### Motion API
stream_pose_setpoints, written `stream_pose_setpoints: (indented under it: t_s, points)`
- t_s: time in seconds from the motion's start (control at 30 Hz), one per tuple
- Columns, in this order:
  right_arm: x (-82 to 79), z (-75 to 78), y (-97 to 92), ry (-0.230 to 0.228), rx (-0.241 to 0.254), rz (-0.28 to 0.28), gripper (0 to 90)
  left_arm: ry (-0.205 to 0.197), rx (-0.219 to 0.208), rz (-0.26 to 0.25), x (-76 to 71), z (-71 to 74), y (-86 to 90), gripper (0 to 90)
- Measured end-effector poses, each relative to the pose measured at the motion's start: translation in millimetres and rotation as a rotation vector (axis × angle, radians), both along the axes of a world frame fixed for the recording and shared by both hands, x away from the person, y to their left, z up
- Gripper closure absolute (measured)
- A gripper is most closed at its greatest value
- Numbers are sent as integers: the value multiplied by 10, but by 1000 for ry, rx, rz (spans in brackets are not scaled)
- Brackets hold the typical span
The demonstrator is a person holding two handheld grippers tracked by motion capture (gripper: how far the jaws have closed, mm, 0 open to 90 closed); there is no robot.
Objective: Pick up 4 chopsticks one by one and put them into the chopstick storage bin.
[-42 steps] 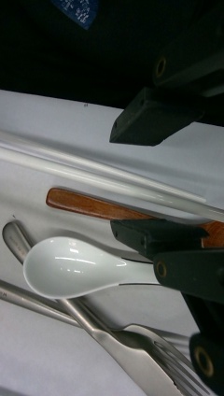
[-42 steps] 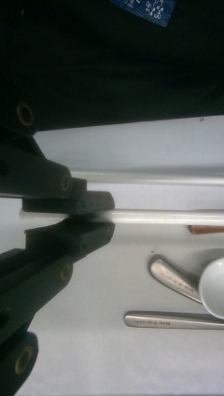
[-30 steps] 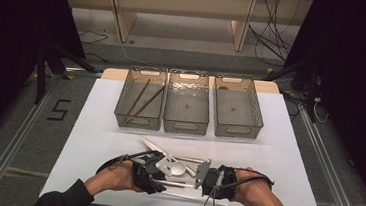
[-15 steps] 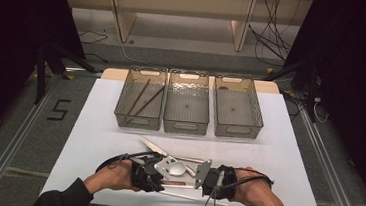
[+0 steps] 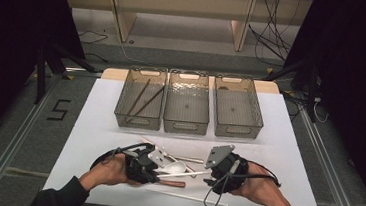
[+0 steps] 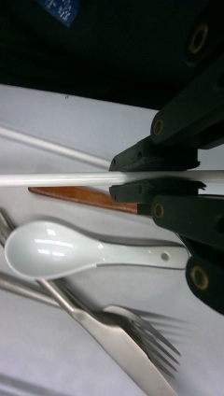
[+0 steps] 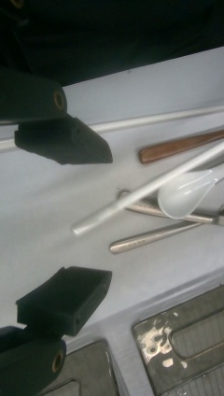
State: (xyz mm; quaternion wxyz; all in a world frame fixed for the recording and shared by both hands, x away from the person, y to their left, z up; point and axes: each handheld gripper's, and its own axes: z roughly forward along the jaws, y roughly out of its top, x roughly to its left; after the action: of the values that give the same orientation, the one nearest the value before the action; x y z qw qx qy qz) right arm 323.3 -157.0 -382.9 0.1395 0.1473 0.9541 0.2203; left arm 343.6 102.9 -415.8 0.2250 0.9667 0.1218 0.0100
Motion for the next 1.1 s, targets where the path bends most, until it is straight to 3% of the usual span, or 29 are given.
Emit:
stream_pose_setpoints:
  t_s: [0.07,0.17,0.33,0.63,1.1]
  points:
    - [7,3,-26,-12,39,-21,348,4,-14,37,41,22,50,846]
    - [13,7,-71,7,85,-50,312,9,-36,103,118,55,138,846]
    - [20,-77,-129,45,113,-95,278,12,-76,210,256,110,297,846]
    - [-9,-243,-122,102,107,-124,235,-11,-138,352,488,207,514,846]
    - [-56,-335,-97,130,79,-125,225,-43,-163,514,1038,407,761,846]
